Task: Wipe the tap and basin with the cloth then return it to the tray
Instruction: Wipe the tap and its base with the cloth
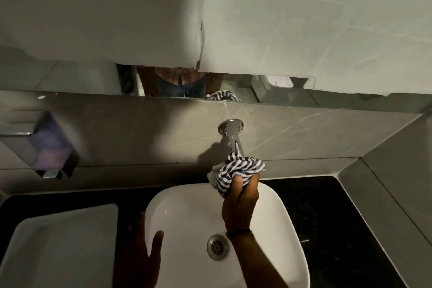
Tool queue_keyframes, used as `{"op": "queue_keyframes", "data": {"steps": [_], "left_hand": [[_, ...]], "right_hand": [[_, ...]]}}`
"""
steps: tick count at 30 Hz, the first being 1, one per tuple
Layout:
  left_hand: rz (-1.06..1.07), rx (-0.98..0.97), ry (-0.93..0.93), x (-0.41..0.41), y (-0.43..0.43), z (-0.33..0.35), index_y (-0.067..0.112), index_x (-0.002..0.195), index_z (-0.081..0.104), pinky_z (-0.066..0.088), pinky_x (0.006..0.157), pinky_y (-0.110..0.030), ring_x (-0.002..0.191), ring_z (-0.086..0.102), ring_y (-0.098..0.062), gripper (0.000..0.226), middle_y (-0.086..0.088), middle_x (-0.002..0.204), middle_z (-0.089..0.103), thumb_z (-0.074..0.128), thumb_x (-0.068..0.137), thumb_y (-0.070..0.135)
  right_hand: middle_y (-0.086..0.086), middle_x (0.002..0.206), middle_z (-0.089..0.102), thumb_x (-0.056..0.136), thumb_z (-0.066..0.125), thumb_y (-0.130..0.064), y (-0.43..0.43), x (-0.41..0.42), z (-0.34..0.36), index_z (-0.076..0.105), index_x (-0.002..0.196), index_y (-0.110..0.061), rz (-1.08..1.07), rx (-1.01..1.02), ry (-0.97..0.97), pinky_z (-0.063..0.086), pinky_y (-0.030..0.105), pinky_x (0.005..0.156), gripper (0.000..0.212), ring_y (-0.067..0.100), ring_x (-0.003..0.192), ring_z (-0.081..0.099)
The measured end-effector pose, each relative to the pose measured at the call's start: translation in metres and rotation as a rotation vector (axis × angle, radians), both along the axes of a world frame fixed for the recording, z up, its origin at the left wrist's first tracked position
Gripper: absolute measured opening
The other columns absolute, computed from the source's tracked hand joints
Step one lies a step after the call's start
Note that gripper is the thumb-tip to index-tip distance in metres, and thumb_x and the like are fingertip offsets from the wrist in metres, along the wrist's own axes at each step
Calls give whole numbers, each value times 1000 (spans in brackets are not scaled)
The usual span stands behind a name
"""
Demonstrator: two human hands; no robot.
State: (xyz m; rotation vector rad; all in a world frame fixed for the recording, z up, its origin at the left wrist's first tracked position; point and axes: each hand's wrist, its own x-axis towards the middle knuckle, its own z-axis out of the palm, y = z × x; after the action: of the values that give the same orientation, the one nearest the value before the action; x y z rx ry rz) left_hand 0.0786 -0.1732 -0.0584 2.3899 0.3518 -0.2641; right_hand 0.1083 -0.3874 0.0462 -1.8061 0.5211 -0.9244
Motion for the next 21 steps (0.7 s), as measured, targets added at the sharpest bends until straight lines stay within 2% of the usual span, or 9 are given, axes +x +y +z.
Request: {"op": "queue_keyframes", "data": {"steps": [3,7,11,13,16,17,19,21], "left_hand": [[-4,-10,6,-2,-1,3,28,157,14,31,119,-56,143,39,-35,81,-11,159,37,39,88,60],[-11,-25,-7,-4,0,4,28,157,15,32,118,-57,142,40,-37,79,-12,158,38,41,89,56],[-23,-32,-17,-6,2,6,27,157,15,33,117,-57,142,41,-37,79,-12,158,38,39,88,58],[-33,-35,-29,-7,2,4,27,157,15,34,117,-57,142,41,-36,80,-12,158,38,37,88,59],[-22,-51,-50,-5,1,5,27,157,17,36,115,-58,139,44,-37,83,-13,157,40,35,84,61],[-19,-50,-54,-4,1,6,27,157,18,36,116,-58,139,44,-37,83,-13,157,41,35,83,62],[-21,-46,-59,-4,2,5,27,157,17,34,117,-57,141,42,-36,83,-12,158,39,35,84,61],[-30,-44,-65,-5,2,4,28,157,15,30,120,-54,145,37,-33,80,-9,161,36,35,86,60]], "right_hand": [[-9,94,74,98,50,-43,-6,2,-1,51,102,-37,17,-55,-4,55,21,74,7,5,85,71],[-20,95,69,98,46,-36,0,-11,-11,52,108,-29,38,-52,0,50,15,78,13,-5,87,66],[-3,90,73,99,47,-44,-4,-2,3,50,104,-32,6,-79,17,53,26,72,13,12,81,70],[-5,92,74,100,48,-45,-7,2,7,50,103,-35,22,-70,11,55,24,73,10,8,84,71],[1,95,72,99,46,-44,2,-10,4,51,102,-27,47,-16,61,57,40,79,18,10,87,69],[3,97,72,98,45,-46,6,-13,5,52,104,-23,45,0,81,56,41,81,25,13,89,69],[2,104,74,97,44,-52,6,-12,17,56,111,-19,41,-18,128,53,33,82,37,19,95,71],[2,111,74,97,46,-55,-3,3,44,56,117,-23,31,-118,241,49,29,81,39,24,102,69]]}}
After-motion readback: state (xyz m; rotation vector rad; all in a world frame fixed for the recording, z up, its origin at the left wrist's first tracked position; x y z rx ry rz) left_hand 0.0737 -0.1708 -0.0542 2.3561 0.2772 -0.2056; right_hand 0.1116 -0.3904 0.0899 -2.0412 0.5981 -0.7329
